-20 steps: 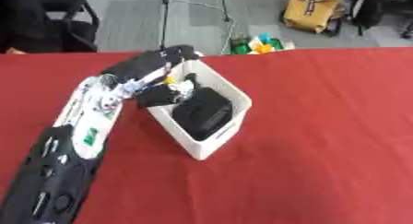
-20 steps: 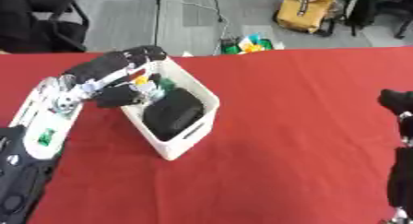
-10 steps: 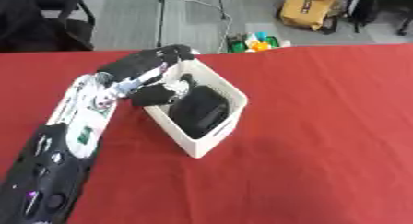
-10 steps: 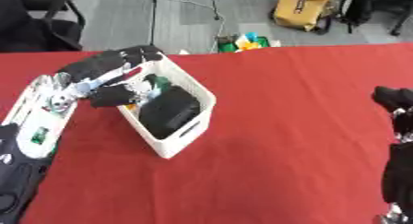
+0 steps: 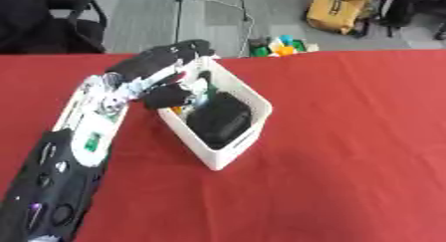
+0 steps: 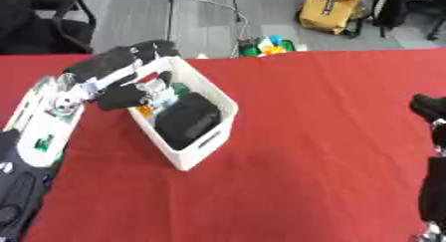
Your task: Pick up objects on the table and place them in the box.
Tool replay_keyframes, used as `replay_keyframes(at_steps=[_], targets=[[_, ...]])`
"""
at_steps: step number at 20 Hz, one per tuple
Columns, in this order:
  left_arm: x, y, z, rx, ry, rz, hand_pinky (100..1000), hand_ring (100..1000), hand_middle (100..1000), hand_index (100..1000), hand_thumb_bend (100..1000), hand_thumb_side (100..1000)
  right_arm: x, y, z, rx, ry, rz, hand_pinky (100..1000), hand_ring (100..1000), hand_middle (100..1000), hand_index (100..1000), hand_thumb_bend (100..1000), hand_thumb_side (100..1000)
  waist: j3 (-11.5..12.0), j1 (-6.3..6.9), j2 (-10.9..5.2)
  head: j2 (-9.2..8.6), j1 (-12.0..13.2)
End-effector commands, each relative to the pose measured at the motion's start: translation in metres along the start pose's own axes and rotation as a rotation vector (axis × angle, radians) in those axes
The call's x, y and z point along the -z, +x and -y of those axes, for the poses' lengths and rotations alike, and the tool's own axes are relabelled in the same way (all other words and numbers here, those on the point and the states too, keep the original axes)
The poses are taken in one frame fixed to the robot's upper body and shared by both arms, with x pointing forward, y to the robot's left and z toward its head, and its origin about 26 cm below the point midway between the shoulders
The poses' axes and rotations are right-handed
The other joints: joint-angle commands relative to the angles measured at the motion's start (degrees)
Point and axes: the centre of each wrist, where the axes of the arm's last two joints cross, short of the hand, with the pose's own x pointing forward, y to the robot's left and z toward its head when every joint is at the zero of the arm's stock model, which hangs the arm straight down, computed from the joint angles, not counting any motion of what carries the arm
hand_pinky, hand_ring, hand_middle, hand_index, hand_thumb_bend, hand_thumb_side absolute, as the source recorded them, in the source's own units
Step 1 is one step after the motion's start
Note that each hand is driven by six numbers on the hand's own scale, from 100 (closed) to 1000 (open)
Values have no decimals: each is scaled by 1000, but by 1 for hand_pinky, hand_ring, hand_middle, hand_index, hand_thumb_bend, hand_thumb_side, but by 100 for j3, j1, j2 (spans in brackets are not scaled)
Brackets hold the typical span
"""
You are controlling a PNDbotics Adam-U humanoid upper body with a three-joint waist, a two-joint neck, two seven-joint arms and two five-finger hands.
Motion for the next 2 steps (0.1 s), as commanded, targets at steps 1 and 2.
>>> replay_keyframes(at_steps=[1,2], targets=[[-17,9,-28,-75,166,70,1000,1000,1000,1000,137,1000,8,5,3,-1,0,35,785,754,653,763,100,953,24,-23,-142,-106,196],[-23,13,-30,-119,221,103,1000,1000,980,1000,188,1000,8,5,3,-2,-4,36,785,753,652,763,100,949,39,-31,-145,-137,269]])
